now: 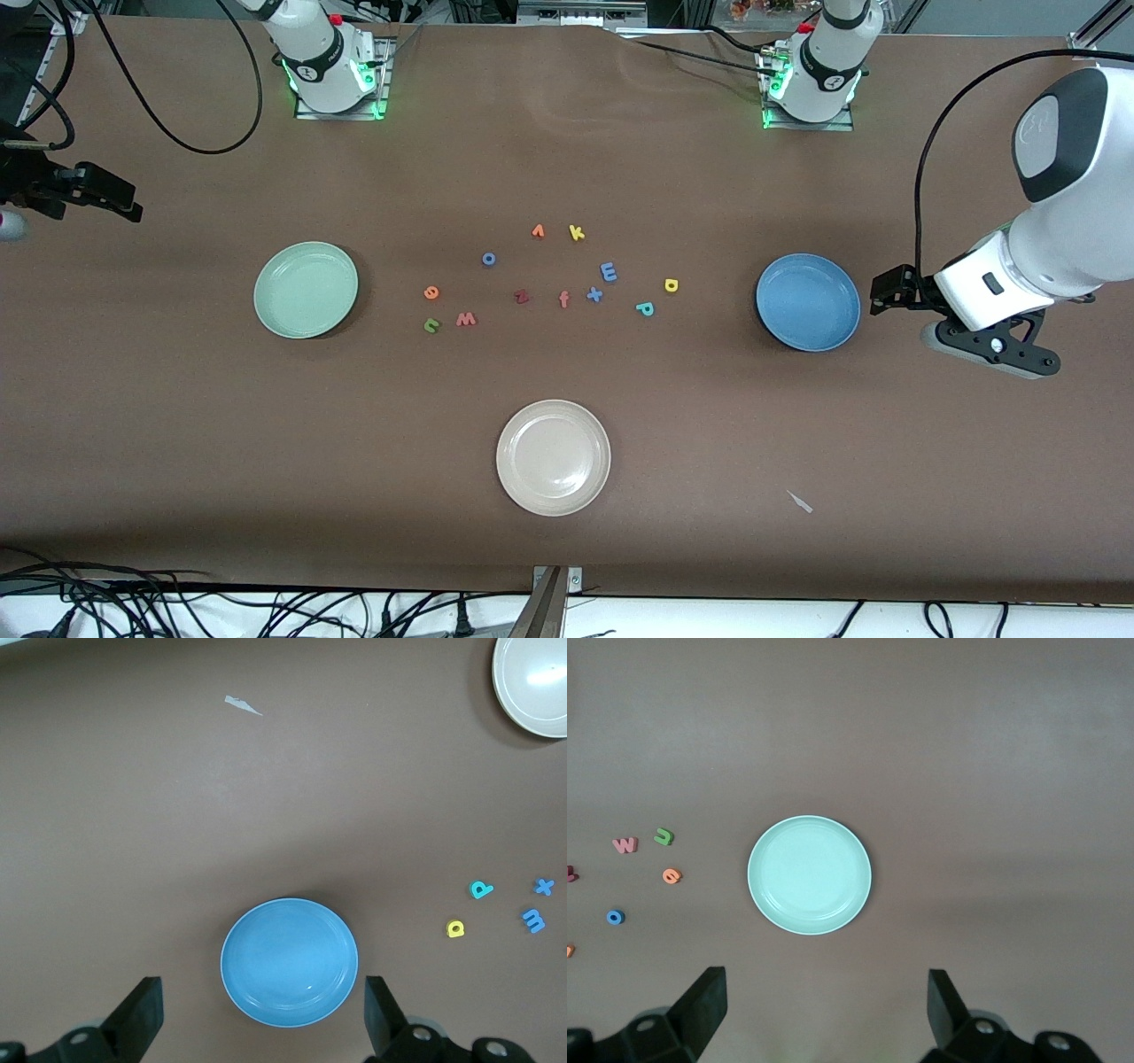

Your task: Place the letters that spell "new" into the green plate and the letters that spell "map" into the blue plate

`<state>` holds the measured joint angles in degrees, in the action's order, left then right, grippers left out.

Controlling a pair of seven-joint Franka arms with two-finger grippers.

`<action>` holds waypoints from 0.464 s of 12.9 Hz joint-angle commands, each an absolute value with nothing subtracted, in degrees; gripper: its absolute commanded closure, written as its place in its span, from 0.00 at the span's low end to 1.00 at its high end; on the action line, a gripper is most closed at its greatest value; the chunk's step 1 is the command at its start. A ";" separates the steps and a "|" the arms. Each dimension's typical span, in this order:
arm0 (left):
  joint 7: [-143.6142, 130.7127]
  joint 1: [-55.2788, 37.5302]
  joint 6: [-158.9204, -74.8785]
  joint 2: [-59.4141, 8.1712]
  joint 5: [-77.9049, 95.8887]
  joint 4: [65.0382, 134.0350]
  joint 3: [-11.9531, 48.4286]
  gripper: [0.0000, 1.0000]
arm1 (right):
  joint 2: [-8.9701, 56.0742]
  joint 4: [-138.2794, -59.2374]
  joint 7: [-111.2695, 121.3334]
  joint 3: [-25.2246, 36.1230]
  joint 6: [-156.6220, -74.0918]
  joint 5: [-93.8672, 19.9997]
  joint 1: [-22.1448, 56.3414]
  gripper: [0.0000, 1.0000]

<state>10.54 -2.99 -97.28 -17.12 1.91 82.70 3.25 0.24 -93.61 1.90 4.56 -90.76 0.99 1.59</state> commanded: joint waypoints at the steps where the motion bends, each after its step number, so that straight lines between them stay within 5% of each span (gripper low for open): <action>1: 11.43 -2.99 -96.77 -17.05 0.09 82.09 3.60 0.00 | -0.88 -94.48 1.93 4.66 -90.44 0.53 1.49 0.00; 6: 11.34 -2.99 -96.77 -16.96 0.09 82.09 3.69 0.00 | 0.87 -94.39 1.14 3.69 -90.97 0.61 3.94 0.00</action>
